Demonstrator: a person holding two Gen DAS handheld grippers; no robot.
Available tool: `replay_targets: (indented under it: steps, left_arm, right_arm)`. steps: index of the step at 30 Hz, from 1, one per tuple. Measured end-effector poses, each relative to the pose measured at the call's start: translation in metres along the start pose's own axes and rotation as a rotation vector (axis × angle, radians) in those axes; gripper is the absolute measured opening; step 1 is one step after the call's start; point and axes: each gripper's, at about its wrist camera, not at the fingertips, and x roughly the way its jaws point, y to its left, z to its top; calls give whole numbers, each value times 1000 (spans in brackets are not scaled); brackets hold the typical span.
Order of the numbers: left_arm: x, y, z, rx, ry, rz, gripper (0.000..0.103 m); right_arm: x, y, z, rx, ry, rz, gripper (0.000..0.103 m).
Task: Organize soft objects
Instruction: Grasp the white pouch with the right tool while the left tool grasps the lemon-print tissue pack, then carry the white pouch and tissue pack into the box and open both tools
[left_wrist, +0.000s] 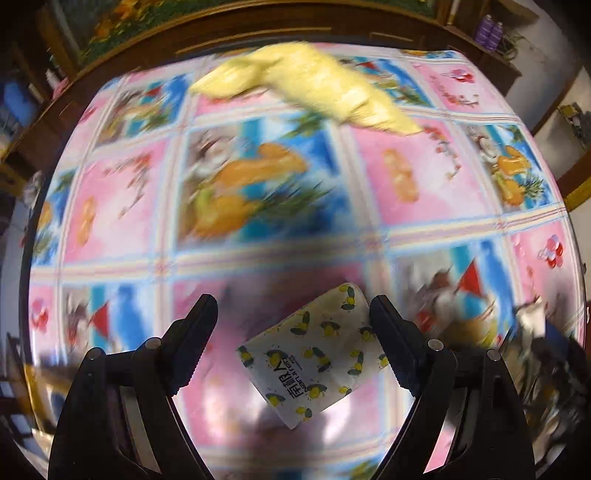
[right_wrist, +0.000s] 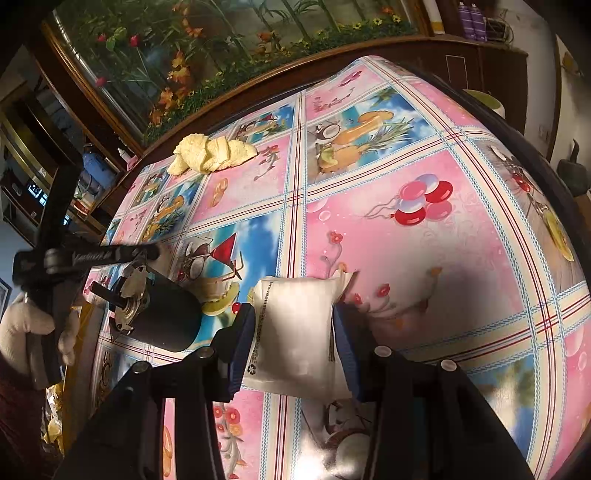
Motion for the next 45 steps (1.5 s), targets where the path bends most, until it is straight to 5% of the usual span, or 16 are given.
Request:
replay_targets:
  steps: [6, 10, 15, 19, 24, 29, 31, 36, 40, 45]
  left_arm:
    - [-16, 3, -81, 18, 160, -175, 85]
    - [-53, 10, -114, -21, 46, -310, 85]
    - [-71, 14, -134, -32, -95, -289, 85]
    - [-68, -11, -153, 80, -161, -230, 85]
    - [-32, -36, -160, 132, -100, -56, 90]
    - [-33, -30, -162, 85, -147, -51, 94]
    - [-38, -29, -163, 76, -174, -53, 74]
    - [-44, -19, -168, -6, -177, -127, 73]
    - [-72, -7, -187, -81, -219, -193, 73]
    - [-124, 27, -221, -175, -319, -237, 73]
  right_arm:
    - [0, 4, -1, -20, 3, -23, 44]
    - [1, 5, -2, -24, 5, -24, 45]
    - [1, 5, -2, -20, 2, -19, 46]
    - [1, 4, -2, -15, -1, -7, 49]
    - [1, 5, -2, -17, -4, -4, 52]
    - [4, 18, -6, -72, -13, -35, 63]
    - [6, 28, -9, -134, -15, -90, 63]
    - [16, 54, -22, -312, 8, -252, 63]
    - [12, 51, -21, -302, 25, -218, 42]
    - [12, 54, -25, -291, 11, -223, 42]
